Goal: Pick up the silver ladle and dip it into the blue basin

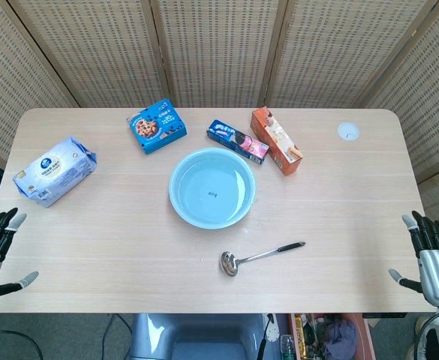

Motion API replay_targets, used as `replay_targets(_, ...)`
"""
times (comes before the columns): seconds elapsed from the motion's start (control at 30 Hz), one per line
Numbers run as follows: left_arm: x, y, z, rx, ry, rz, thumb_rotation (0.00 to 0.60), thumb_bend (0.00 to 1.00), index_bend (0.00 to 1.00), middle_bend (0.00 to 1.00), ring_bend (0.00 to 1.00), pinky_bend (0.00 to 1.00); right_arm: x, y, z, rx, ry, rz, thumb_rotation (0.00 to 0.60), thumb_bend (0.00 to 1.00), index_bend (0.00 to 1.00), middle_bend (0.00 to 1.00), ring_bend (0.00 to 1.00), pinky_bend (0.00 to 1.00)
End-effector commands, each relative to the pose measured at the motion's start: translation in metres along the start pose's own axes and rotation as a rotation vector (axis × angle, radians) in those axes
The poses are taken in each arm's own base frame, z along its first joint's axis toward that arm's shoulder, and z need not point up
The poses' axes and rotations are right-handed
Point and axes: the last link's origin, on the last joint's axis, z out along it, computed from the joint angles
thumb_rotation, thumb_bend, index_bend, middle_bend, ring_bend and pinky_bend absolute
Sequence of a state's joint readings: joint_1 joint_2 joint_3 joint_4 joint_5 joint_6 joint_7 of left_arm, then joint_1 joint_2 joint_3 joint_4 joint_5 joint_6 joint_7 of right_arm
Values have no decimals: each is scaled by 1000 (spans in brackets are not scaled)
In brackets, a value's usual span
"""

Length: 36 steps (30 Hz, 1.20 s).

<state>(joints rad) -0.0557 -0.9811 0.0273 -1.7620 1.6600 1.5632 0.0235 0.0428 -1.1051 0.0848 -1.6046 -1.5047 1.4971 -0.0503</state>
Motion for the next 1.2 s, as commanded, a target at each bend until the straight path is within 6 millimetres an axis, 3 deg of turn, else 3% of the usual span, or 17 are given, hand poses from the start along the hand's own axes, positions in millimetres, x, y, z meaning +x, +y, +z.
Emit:
replay_targets(0.03,0,0,0,-2,-2,-1,600,0,0,0,0,0,0,0,0,2,1,-1,600,0,0,0,0,0)
replay_targets(0.27,-1,1,0,-11,-8,9,600,0,0,0,0,0,-2,0,0,5,-8,4,600,0,0,1,0,0)
replay_targets(0.3,-2,1,1,-13,-9,10,600,0,0,0,0,0,-3,0,1,7,-15,9,600,0,0,45,26,14)
replay_targets(0.37,-2,1,4,-16,-7,13,600,0,0,0,0,0,-6,-4,7,29,-24,4,600,0,0,220,186,190)
replay_targets(0.43,-3,1,10,-21,1,15,600,0,0,0,0,0,-13,-14,23,102,-31,-37,600,0,0,466,443,600)
replay_targets(0.5,-5,2,16,-33,10,7,600,0,0,0,0,0,-22,-26,39,182,-64,-64,600,0,0,601,583,854)
replay_targets(0.57,-9,2,24,-41,12,3,600,0,0,0,0,0,-42,-47,61,313,-151,-110,600,0,0,711,703,983)
replay_targets(0.67,-19,0,35,-24,-16,8,600,0,0,0,0,0,-69,-75,84,462,-251,-191,600,0,4,796,774,1000)
replay_targets(0.77,-22,0,40,-12,-26,15,600,0,0,0,0,0,-80,-91,92,533,-283,-215,600,0,78,854,804,1000)
replay_targets(1.0,-25,-3,47,27,-31,20,600,0,0,0,0,0,-97,-129,108,638,-345,-228,600,0,220,885,825,1000)
replay_targets(1.2,-27,-2,49,44,-34,26,600,0,0,0,0,0,-109,-145,115,653,-369,-225,600,5,399,902,828,1000)
